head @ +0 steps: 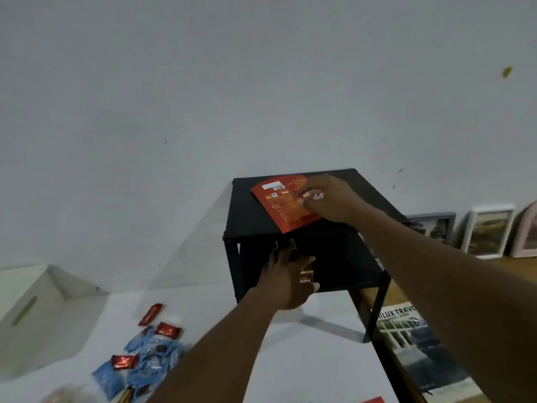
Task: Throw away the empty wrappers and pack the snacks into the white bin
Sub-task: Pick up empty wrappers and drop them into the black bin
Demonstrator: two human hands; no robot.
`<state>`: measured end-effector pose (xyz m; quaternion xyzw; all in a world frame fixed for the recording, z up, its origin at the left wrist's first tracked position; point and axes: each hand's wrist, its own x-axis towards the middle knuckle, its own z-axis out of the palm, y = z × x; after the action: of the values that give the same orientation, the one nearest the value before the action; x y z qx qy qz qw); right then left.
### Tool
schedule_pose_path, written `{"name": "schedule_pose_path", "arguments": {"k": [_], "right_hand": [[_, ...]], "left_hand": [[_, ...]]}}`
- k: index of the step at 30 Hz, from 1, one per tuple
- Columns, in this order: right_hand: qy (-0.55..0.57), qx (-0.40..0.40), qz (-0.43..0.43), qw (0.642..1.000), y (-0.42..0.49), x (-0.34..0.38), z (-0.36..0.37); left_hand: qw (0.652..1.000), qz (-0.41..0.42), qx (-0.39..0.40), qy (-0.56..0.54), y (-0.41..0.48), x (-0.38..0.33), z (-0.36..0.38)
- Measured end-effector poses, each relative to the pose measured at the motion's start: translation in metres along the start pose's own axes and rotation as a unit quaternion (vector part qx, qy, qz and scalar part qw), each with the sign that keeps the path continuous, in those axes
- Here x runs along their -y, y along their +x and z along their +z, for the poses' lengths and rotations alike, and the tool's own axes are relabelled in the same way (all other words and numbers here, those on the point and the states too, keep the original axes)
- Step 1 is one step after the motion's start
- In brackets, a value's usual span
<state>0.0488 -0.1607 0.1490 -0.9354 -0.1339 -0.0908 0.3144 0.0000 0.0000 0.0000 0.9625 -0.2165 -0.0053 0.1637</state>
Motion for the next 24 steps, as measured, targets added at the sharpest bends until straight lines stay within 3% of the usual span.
{"name": "schedule_pose_path", "arguments": {"k": [6, 11, 16, 20, 24], "right_hand": [[-0.121, 0.121, -0.011, 0.985, 0.017, -0.015, 0.027], [-0.126, 0.165, -0.010, 0.978, 0.022, -0.018, 0.025], [-0.130, 0.157, -0.003, 0.979, 0.017, -0.011, 0.025], [-0.138, 0.133, -0.002, 0.981, 0.003, -0.001, 0.035], [-0.122, 0.101, 0.027, 0.987, -0.013, 0.011, 0.042]], "left_hand": [[0.997, -0.068, 0.018, 0.000, 0.024, -0.004, 0.022], [0.993, -0.105, 0.030, -0.045, 0.014, -0.014, 0.019], [0.986, -0.101, 0.018, -0.132, -0.002, -0.004, 0.017], [0.989, -0.100, -0.041, -0.098, -0.028, -0.002, -0.001], [0.984, -0.099, -0.010, -0.148, -0.054, 0.005, -0.012]]}}
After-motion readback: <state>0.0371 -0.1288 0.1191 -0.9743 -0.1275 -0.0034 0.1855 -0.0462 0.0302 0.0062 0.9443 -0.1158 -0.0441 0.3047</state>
